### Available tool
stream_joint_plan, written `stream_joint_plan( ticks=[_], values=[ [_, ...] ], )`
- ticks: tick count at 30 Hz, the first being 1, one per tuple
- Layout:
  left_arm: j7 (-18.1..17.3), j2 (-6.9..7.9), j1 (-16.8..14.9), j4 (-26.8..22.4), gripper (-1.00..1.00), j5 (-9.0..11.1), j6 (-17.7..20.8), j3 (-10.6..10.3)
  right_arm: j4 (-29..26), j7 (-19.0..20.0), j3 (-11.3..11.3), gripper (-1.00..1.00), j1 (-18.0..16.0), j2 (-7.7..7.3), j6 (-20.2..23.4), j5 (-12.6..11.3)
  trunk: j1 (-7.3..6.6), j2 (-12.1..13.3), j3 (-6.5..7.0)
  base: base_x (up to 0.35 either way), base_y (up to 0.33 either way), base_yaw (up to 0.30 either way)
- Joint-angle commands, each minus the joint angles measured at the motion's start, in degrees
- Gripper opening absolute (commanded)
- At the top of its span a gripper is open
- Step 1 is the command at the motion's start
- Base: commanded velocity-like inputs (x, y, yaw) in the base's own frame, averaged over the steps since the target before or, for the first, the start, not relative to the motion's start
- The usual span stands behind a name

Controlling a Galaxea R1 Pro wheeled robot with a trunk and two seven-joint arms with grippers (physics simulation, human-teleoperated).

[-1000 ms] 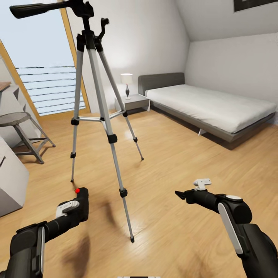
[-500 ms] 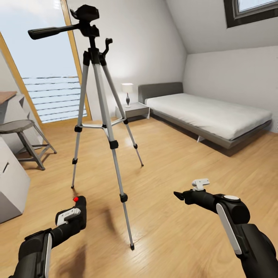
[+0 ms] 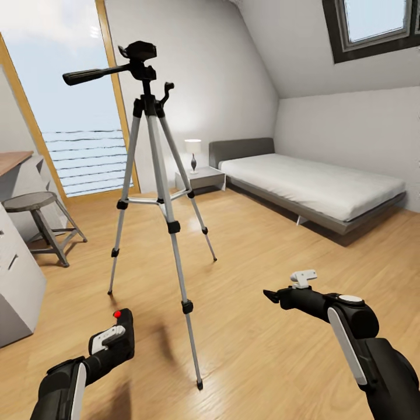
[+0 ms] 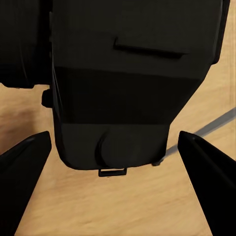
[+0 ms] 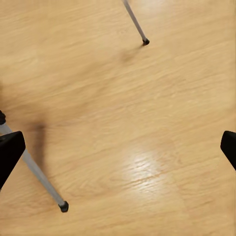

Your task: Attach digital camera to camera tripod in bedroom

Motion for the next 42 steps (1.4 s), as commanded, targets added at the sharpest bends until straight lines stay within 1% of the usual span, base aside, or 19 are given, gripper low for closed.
stream_joint_plan(
  ticks=[1, 3, 7, 11, 12, 13, 14, 19, 20, 24, 26, 28, 31, 32, 36, 37, 40, 41, 42],
  values=[
    [-0.41, 0.0, -0.06, 0.29, -1.0, -0.38, -0.18, 0.16, -0.04, -0.22, 0.05, 1.0, -0.04, -0.05, 0.29, -0.46, -0.04, -0.01, 0.17, 0.0, 0.0, 0.0],
    [-0.3, 0.05, -0.06, 0.75, -1.0, -0.24, -0.55, 0.13, -0.04, -0.21, 0.08, 1.0, -0.04, -0.06, 0.28, -0.46, -0.09, 0.02, 0.62, 0.0, 0.0, 0.0],
    [0.0, 0.2, -0.4, 3.34, -1.0, -0.13, -1.49, 0.07, -0.04, -0.19, 0.12, 1.0, -0.03, -0.08, 0.14, -0.44, -0.19, 0.07, 1.5, 0.0, 0.0, 0.0],
    [1.63, 0.53, -1.21, 7.7, -1.0, -0.15, -2.93, 0.0, -0.04, -0.17, 0.14, 1.0, -0.01, -0.1, -0.72, -0.44, -0.29, 0.13, 2.39, 0.0, 0.0, 0.0],
    [1.63, 0.53, -1.21, 7.7, -1.0, -0.15, -2.93, 0.0, -0.04, -0.17, 0.14, 1.0, -0.01, -0.1, -0.72, -0.44, -0.32, 0.14, 2.61, 0.0, 0.0, 0.0],
    [3.49, 0.62, -1.52, 9.15, -1.0, -0.17, -4.05, -0.02, -0.04, -0.17, 0.15, 1.0, 0.01, -0.1, -1.19, -0.43, -0.35, 0.15, 2.83, 0.0, 0.0, 0.0],
    [3.49, 0.62, -1.52, 9.15, -1.0, -0.17, -4.05, -0.02, -0.04, -0.17, 0.15, 1.0, 0.01, -0.1, -1.19, -0.43, -0.37, 0.17, 3.05, 0.0, 0.0, 0.0],
    [10.36, 0.37, -1.7, 10.8, -1.0, 0.32, -7.93, -0.05, -0.04, -0.22, 0.26, 1.0, 0.04, -0.11, -1.98, -0.43, -0.5, 0.23, 4.16, 0.0, 0.0, 0.0],
    [10.36, 0.37, -1.7, 10.8, -1.0, 0.32, -7.93, -0.05, -0.04, -0.22, 0.26, 1.0, 0.04, -0.11, -1.98, -0.43, -0.53, 0.25, 4.38, 0.0, 0.0, 0.0],
    [13.81, -0.46, -1.23, 10.91, -1.0, 0.58, -11.52, -0.17, -0.04, -0.17, 0.31, 1.0, 0.05, -0.11, -2.47, -0.43, -0.63, 0.3, 5.27, 0.0, 0.0, 0.0],
    [14.35, -0.65, -1.03, 10.92, -1.0, 0.62, -12.26, -0.34, -0.04, -0.15, 0.3, 1.0, 0.05, -0.11, -2.56, -0.43, -0.68, 0.33, 5.71, 0.0, 0.0, 0.0],
    [15.15, -0.92, -0.55, 10.88, -1.0, 0.62, -13.44, -1.18, -0.04, -0.12, 0.23, 1.0, 0.05, -0.11, -2.7, -0.43, -0.73, 0.35, 6.15, 0.0, 0.0, 0.0],
    [16.14, -1.18, 0.33, 10.32, -1.0, 0.65, -14.52, -3.21, -0.04, -0.13, 0.09, 1.0, 0.06, -0.11, -2.82, -0.43, -0.81, 0.39, 6.82, 0.0, 0.0, 0.0],
    [16.14, -1.18, 0.33, 10.32, -1.0, 0.65, -14.52, -3.21, -0.04, -0.13, 0.09, 1.0, 0.06, -0.11, -2.82, -0.43, -0.83, 0.41, 7.04, 0.0, 0.0, 0.0],
    [17.6, -1.36, 2.37, 7.53, -1.0, 0.78, -15.18, -6.73, -0.04, -0.15, -0.28, 1.0, 0.04, -0.14, -2.89, -0.38, -0.94, 0.46, 7.93, 0.0, 0.0, 0.0],
    [17.6, -1.36, 2.37, 7.53, -1.0, 0.78, -15.18, -6.73, -0.04, -0.15, -0.28, 1.0, 0.04, -0.14, -2.89, -0.38, -0.96, 0.47, 8.15, 0.0, 0.0, 0.0],
    [18.21, -1.43, 4.72, 3.69, -1.0, 1.8, -15.38, -8.94, -0.04, -0.16, -0.52, 1.0, -0.12, -0.18, -2.92, -0.32, -1.04, 0.51, 8.81, 0.0, 0.0, 0.0],
    [18.34, -1.44, 5.62, 2.3, -1.0, 2.57, -15.42, -9.45, -0.04, -0.14, -0.58, 1.0, -0.17, -0.22, -2.9, -0.32, -1.07, 0.53, 9.03, 0.0, 0.0, 0.0],
    [18.34, -1.44, 5.62, 2.3, -1.0, 2.57, -15.42, -9.45, -0.04, -0.14, -0.58, 1.0, -0.17, -0.22, -2.9, -0.32, -1.09, 0.54, 9.26, 0.0, 0.0, 0.0]
  ],
)
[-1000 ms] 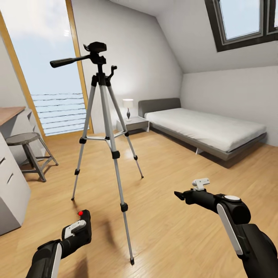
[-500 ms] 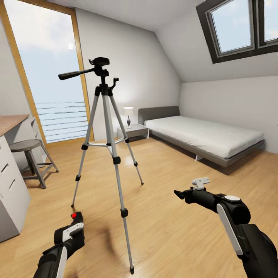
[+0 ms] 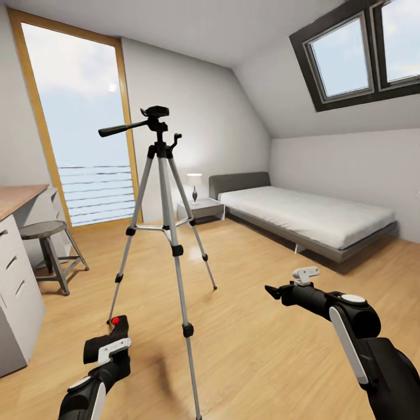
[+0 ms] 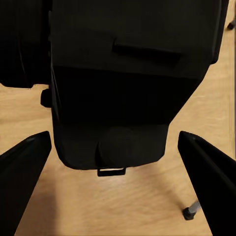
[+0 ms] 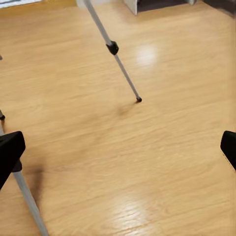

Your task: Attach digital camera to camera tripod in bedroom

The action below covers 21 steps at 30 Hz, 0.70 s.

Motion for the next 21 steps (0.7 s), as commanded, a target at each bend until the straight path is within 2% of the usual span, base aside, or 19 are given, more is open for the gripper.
stream_joint_plan(
  ticks=[1, 4, 5, 9, 15, 21],
  values=[
    [-0.14, -0.07, 0.8, -1.47, -1.0, 0.35, 0.24, -0.36, -0.03, -0.12, -0.11, 1.0, -0.08, -0.1, 0.35, -0.47, -0.04, -0.01, 0.16, 0.0, 0.0, 0.0],
    [0.16, -0.06, 2.88, -5.19, -1.0, 3.09, 0.34, -2.05, -0.03, -0.09, -0.28, 1.0, -0.17, -0.63, 0.37, -0.47, -0.11, 0.03, 0.83, 0.0, 0.0, 0.0],
    [0.16, -0.06, 2.88, -5.19, -1.0, 3.09, 0.34, -2.05, -0.03, -0.09, -0.28, 1.0, -0.17, -0.63, 0.37, -0.47, -0.14, 0.04, 1.05, 0.0, 0.0, 0.0],
    [0.38, -0.01, 4.43, -7.88, -1.0, 5.25, 0.57, -4.35, -0.03, -0.07, -0.35, 1.0, -0.1, -1.19, 0.34, -0.48, -0.4, 0.42, 1.9, 0.0, 0.0, 0.0],
    [0.58, 0.15, 5.16, -8.88, -1.0, 6.28, 0.66, -5.58, -0.03, -0.07, -0.36, 1.0, -0.03, -1.46, 0.32, -0.48, -1.72, 2.82, 2.98, 0.0, 0.0, 0.0],
    [1.58, 0.25, 5.37, -9.05, -1.0, 6.61, 0.69, -5.95, -0.03, -0.06, -0.36, 1.0, 0.0, -1.58, 0.31, -0.48, -3.04, 5.23, 4.05, 0.0, 0.0, 0.0]
  ],
)
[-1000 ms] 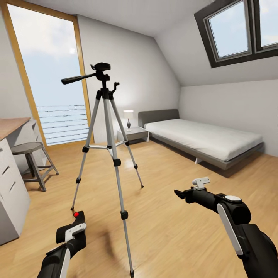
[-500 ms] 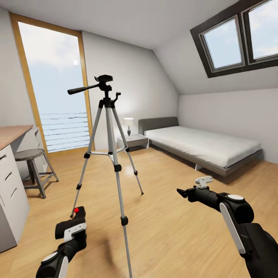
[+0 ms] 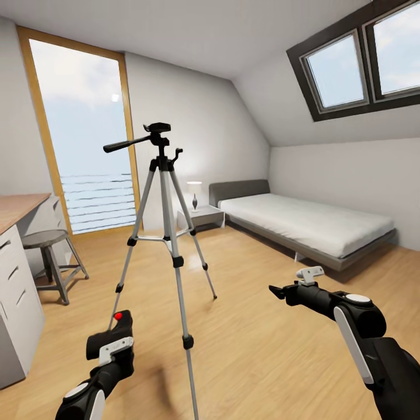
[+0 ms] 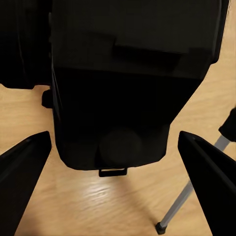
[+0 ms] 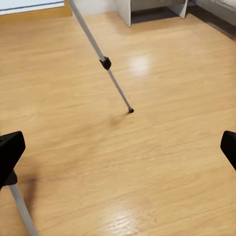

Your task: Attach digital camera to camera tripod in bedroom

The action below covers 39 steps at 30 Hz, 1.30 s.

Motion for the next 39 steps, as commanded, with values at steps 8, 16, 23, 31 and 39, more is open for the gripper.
stream_joint_plan(
  ticks=[8, 16, 23, 31, 39],
  values=[
    [1.46, 0.11, 0.07, 0.32, -1.0, 0.35, 0.27, -0.06, -0.03, -0.07, -0.1, 1.0, -0.13, -0.07, 0.4, -0.44, -1.78, 3.19, 1.37, 0.0, 0.0, 0.0],
    [1.82, 0.24, 0.05, 1.15, -1.0, 0.39, 0.19, 0.11, -0.03, -0.07, -0.06, 1.0, -0.4, -0.03, 0.99, -0.5, -3.53, 6.4, 2.8, 0.0, 0.0, 0.0],
    [1.93, 0.27, 0.03, 1.46, -1.0, 0.4, 0.14, 0.24, -0.03, -0.07, -0.04, 1.0, -0.74, -0.02, 1.98, -0.52, -5.07, 9.21, 3.76, 0.0, 0.0, 0.0],
    [1.99, 0.28, 0.02, 1.68, -1.0, 0.4, 0.09, 0.29, -0.03, -0.13, -0.04, 1.0, -1.07, -0.02, 4.93, -0.53, -6.83, 12.41, 4.59, 0.0, 0.0, 0.0],
    [2.05, 0.28, 0.02, 1.82, -1.0, 0.4, 0.08, 0.3, -0.03, -0.15, -0.03, 1.0, -1.29, -0.06, 6.13, -0.53, -8.58, 15.62, 5.34, 0.0, 0.0, 0.0]
  ],
)
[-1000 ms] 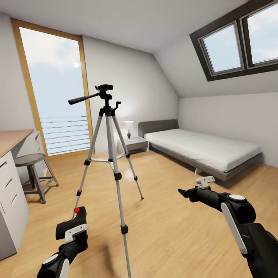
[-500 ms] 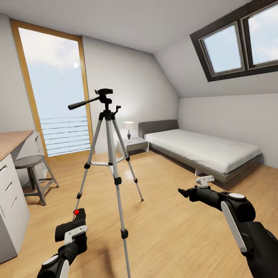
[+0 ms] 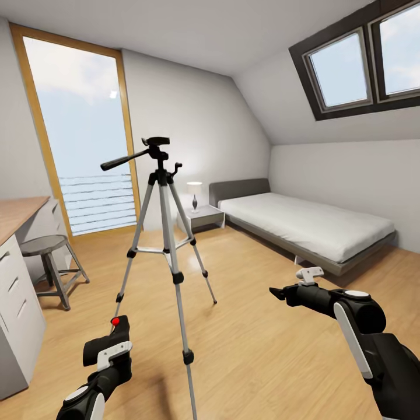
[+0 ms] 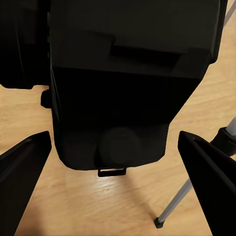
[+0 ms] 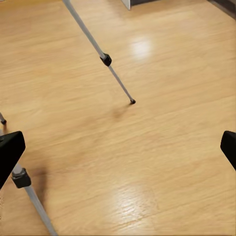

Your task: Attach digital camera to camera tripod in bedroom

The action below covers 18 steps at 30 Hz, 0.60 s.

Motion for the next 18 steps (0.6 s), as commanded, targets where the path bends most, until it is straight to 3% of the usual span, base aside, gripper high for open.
stream_joint_plan(
  ticks=[1, 18],
  values=[
    [0.13, -0.05, -0.04, -0.07, -1.0, 0.15, 0.31, 0.08, -0.03, -0.07, -0.05, 1.0, -0.04, -0.01, 0.41, -0.39, -0.24, 0.38, 0.03, 0.0, 0.0, 0.0],
    [0.27, -0.05, -0.04, -0.03, -1.0, -0.01, 0.3, 0.27, -0.03, -0.07, -0.05, 1.0, -0.08, -0.04, 0.85, -0.36, -3.97, 7.2, 1.59, 0.0, 0.0, 0.0]
  ],
)
